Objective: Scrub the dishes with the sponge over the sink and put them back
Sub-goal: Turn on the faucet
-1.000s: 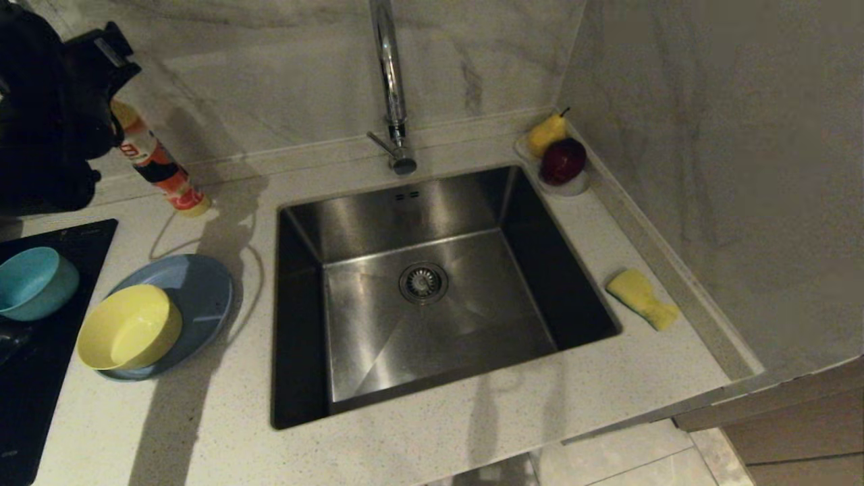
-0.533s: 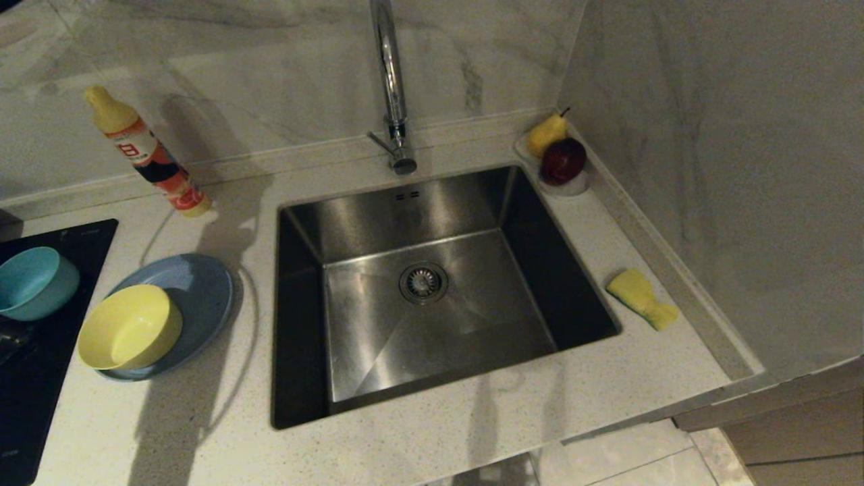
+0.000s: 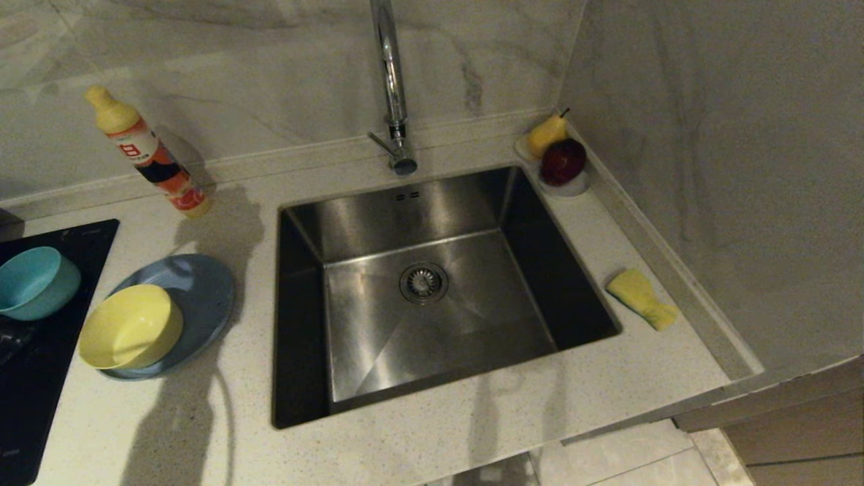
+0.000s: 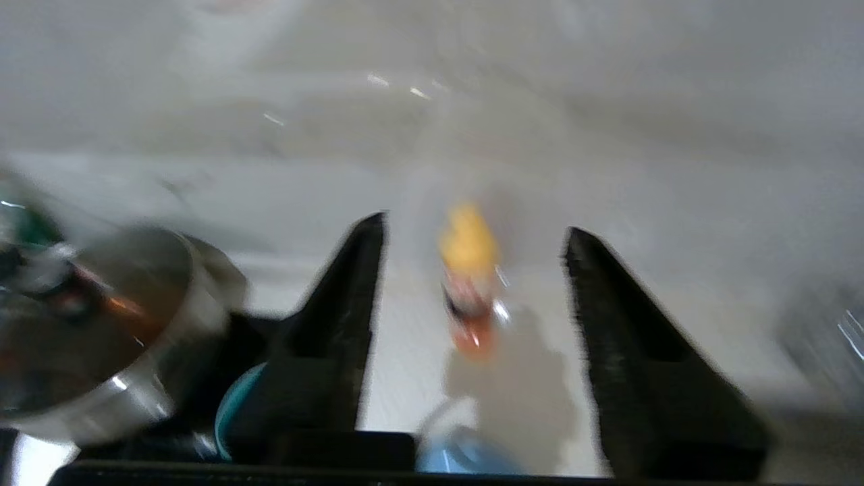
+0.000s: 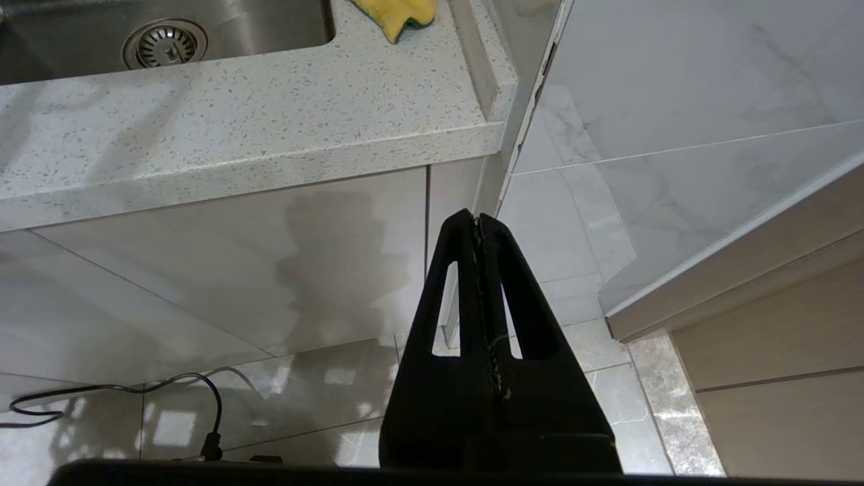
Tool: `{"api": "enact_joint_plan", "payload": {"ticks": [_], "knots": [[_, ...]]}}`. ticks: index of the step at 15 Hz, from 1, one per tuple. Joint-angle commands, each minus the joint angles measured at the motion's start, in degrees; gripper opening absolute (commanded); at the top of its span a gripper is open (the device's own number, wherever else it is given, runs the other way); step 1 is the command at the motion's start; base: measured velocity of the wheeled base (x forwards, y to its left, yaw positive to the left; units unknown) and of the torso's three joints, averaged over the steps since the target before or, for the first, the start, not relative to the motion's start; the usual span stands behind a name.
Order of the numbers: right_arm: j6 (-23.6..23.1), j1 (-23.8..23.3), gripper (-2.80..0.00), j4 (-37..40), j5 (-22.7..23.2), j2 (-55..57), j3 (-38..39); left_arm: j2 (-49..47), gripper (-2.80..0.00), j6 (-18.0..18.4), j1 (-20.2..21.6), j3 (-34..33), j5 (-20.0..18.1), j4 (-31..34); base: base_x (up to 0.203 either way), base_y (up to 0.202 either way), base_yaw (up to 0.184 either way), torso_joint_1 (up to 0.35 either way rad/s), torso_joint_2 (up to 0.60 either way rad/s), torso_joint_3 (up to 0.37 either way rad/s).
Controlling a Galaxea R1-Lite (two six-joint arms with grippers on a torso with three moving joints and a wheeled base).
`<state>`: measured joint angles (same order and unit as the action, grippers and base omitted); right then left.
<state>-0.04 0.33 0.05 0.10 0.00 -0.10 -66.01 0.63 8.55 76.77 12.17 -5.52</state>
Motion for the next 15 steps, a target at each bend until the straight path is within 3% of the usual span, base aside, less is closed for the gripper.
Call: {"api": "enact_joint_plan", "payload": {"ticks": [1,5,6,7,8,9,15], "knots": [[-0.05,0.02,-2.8,-0.02,-0.02,-0.09,0.01,10.62,-2.8,-0.06,-0.22,-9.86,-2.5,1.17,0.0,0.0,0.0,0.0,0.0,0.0],[-0.03,0.02,-2.8,0.01,-0.02,-0.09,0.01,21.29,-2.8,-3.0,-1.16,-24.92,-5.4,3.36,0.0,0.0,0.0,0.0,0.0,0.0],[-0.04,0.02,-2.8,-0.04,0.05,-0.09,0.01,23.94,-2.8,-4.53,-1.24,-27.48,-7.08,4.73,0.0,0.0,0.0,0.0,0.0,0.0],[0.04,0.02,-2.8,0.0,-0.02,-0.09,0.01,25.64,-2.8,-8.41,-1.3,-29.23,-9.29,6.09,0.0,0.0,0.0,0.0,0.0,0.0],[-0.04,0.02,-2.8,-0.02,0.02,-0.09,0.01,25.58,-2.8,-12.74,-1.32,-29.56,-11.81,6.76,0.0,0.0,0.0,0.0,0.0,0.0],[-0.05,0.02,-2.8,-0.05,-0.02,-0.09,0.01,23.77,-2.8,-14.51,-1.33,-29.29,-13.14,6.8,0.0,0.0,0.0,0.0,0.0,0.0],[0.04,0.02,-2.8,-0.05,0.07,-0.09,0.01,6.4,-2.8,-19.35,-1.52,-20.64,-20.55,5.86,0.0,0.0,0.0,0.0,0.0,0.0]]}}
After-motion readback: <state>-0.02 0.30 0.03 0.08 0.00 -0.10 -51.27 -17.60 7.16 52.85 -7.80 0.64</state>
